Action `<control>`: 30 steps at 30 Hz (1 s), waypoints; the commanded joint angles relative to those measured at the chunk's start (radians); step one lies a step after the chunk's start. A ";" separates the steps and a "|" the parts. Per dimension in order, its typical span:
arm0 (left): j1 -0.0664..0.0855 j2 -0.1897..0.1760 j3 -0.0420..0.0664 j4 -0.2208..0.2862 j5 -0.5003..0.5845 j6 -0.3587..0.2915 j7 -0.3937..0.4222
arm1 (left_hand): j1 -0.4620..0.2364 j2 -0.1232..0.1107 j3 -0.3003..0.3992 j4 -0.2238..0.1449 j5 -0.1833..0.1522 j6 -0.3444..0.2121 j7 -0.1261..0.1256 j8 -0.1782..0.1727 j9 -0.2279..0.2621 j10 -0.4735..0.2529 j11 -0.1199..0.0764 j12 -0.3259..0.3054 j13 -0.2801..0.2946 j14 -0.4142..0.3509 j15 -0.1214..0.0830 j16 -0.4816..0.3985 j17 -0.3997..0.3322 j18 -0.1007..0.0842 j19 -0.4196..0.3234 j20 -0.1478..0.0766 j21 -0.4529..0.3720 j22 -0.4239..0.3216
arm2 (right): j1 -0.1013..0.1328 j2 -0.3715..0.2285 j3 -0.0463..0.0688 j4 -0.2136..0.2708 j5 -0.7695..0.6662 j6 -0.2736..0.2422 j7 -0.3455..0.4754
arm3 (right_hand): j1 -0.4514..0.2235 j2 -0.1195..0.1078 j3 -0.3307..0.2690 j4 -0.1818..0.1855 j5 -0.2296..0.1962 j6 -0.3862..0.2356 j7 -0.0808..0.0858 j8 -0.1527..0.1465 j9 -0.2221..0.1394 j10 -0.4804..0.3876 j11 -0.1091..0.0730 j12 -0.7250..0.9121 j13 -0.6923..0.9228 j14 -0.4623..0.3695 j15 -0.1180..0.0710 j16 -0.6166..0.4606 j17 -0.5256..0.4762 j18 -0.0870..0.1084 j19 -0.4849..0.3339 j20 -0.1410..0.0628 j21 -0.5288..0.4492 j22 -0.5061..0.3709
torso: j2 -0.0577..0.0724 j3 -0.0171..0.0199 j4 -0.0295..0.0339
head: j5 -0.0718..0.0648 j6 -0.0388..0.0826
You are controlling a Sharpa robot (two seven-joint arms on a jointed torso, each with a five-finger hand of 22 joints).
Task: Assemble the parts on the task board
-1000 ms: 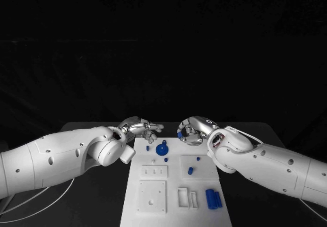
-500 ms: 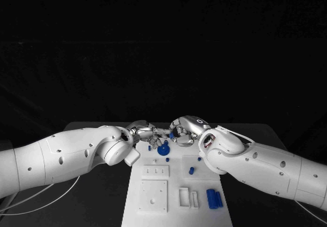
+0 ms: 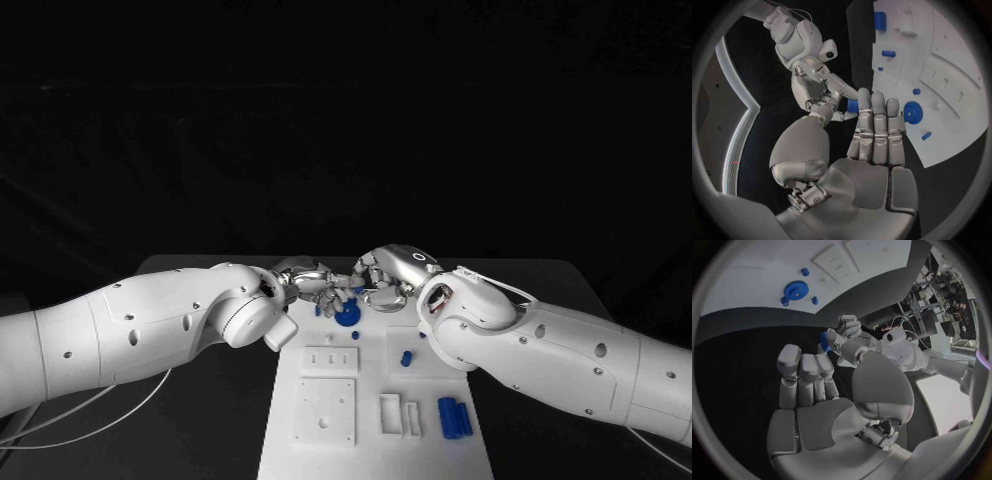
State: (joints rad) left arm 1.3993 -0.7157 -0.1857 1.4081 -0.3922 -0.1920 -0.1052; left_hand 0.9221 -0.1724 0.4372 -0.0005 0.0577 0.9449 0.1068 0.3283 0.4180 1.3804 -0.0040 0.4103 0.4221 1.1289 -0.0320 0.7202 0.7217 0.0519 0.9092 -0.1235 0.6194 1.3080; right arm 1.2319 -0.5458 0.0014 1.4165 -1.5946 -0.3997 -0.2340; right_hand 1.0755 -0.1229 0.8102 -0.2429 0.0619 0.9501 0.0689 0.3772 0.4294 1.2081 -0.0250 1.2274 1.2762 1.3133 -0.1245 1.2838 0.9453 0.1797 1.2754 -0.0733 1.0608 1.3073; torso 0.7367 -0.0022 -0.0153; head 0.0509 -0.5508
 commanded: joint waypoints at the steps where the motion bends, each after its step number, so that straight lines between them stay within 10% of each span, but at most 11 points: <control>1: -0.003 0.001 0.001 0.001 -0.008 0.011 -0.003 | -0.002 0.003 0.001 0.008 -0.006 0.001 0.000 -0.003 0.002 -0.009 0.000 0.007 0.003 -0.007 0.000 0.006 -0.001 -0.001 -0.007 -0.007 0.004 0.020 | -0.001 0.003 0.000 0.004 -0.014 0.023 -0.002 | 0.002 -0.010 0.005 0.000 0.005 0.094 0.017 0.007 0.012 0.007 0.001 0.004 0.001 -0.002 -0.005 -0.005 0.001 0.082 0.006 -0.001 0.006 0.009 | 0.000 -0.0002 -0.0003 | -0.006 0.001; 30: -0.004 0.002 0.001 0.006 0.004 0.014 0.004 | 0.049 0.076 -0.011 -0.025 -0.004 0.006 0.001 -0.006 0.009 -0.034 0.000 0.026 0.035 -0.015 0.002 0.014 -0.010 -0.002 -0.020 -0.004 0.015 0.019 | -0.005 0.016 -0.004 0.017 -0.001 0.041 -0.002 | 0.001 -0.010 0.009 0.001 0.004 0.094 0.017 0.006 0.012 0.007 0.001 0.003 0.001 -0.002 -0.006 -0.006 0.000 0.082 0.006 -0.001 0.005 0.009 | 0.001 0.0005 0.0003 | -0.004 -0.002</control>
State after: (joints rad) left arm 1.3942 -0.7160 -0.1869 1.4105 -0.3956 -0.1920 -0.1114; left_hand 0.9713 -0.1020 0.4234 -0.0202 0.0577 0.9448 0.1070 0.3284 0.4262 1.3521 -0.0036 0.4298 0.4566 1.1184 -0.0285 0.7280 0.7119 0.0452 0.8966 -0.1218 0.6310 1.3077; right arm 1.2288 -0.5316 -0.0010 1.4298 -1.5926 -0.3778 -0.2392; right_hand 1.0730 -0.1257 0.8130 -0.2401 0.0611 0.9529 0.0661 0.3801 0.4299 1.2081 -0.0250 1.2273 1.2765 1.3113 -0.1265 1.2838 0.9451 0.1850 1.2772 -0.0714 1.0608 1.3079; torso 0.7370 -0.0018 -0.0147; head 0.0465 -0.5525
